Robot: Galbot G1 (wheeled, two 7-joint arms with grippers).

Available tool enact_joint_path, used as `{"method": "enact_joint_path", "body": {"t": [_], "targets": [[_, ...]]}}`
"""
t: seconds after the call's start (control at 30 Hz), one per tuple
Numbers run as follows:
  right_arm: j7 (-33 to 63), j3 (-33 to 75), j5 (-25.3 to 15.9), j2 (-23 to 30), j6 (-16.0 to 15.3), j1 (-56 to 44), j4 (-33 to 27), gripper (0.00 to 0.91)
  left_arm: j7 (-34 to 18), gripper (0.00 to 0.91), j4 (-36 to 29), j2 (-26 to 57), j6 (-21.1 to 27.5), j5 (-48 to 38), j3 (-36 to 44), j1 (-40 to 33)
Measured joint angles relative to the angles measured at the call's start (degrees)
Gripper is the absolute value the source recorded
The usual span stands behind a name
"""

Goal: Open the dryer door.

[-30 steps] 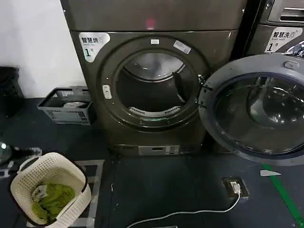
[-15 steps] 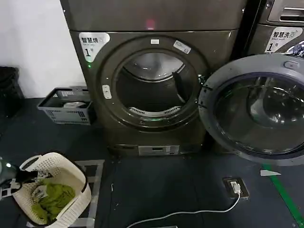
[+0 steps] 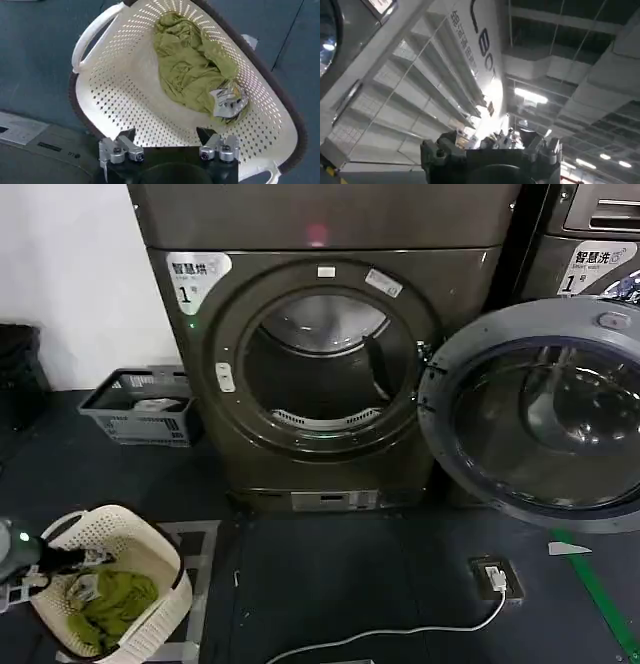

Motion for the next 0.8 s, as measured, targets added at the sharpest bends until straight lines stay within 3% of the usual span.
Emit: {"method": "enact_joint_path", "body": {"t": [0.8], "targets": [[0.0,0.0,-0.6,0.3,0.0,0.3,0.0,0.907,0.0,0.907,0.3,0.0,0.0,0.0,-0.1,-0.2]]}}
